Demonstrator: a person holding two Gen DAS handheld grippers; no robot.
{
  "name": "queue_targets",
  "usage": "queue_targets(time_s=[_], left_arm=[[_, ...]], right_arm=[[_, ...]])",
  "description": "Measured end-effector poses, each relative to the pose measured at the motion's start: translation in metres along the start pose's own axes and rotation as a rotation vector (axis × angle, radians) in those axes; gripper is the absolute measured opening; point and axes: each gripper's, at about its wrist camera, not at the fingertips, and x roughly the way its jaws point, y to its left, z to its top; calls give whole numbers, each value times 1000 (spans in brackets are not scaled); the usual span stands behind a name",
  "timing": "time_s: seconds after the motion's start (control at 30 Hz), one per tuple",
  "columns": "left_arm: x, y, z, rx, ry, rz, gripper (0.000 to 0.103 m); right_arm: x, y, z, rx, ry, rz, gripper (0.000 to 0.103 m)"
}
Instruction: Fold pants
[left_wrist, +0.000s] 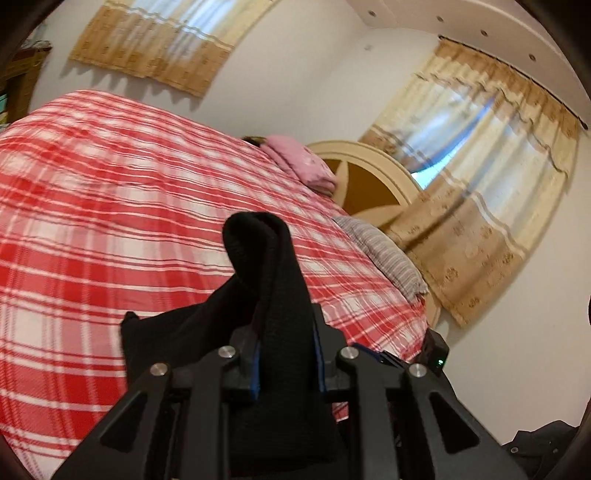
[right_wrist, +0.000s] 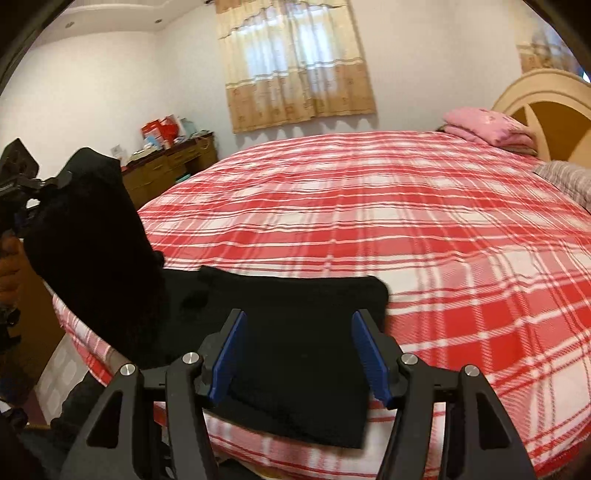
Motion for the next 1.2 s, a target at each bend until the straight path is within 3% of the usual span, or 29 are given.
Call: queue_targets(time_s=[0.37, 0.6, 0.8, 0.97, 1.03, 1.2], left_arm=[[76, -44, -17, 64, 146, -14, 22], [144, -51, -40, 146, 215, 130, 22], [177, -59, -64, 176, 274, 154, 23], [183, -78, -71, 241, 289, 146, 35], [177, -92, -71, 284, 265, 144, 54], [144, -109, -68, 388, 160, 154, 69]], right_arm=[[-3, -54, -9, 180, -19, -77, 61], [-5, -61, -11, 214, -30, -87, 61], [-4, -62, -12, 224, -27, -83, 62], [-5, -66, -15, 239, -30, -98, 62], [-7, -68, -15, 247, -40, -105, 62], [-25, -66, -10, 253, -106, -121, 62]])
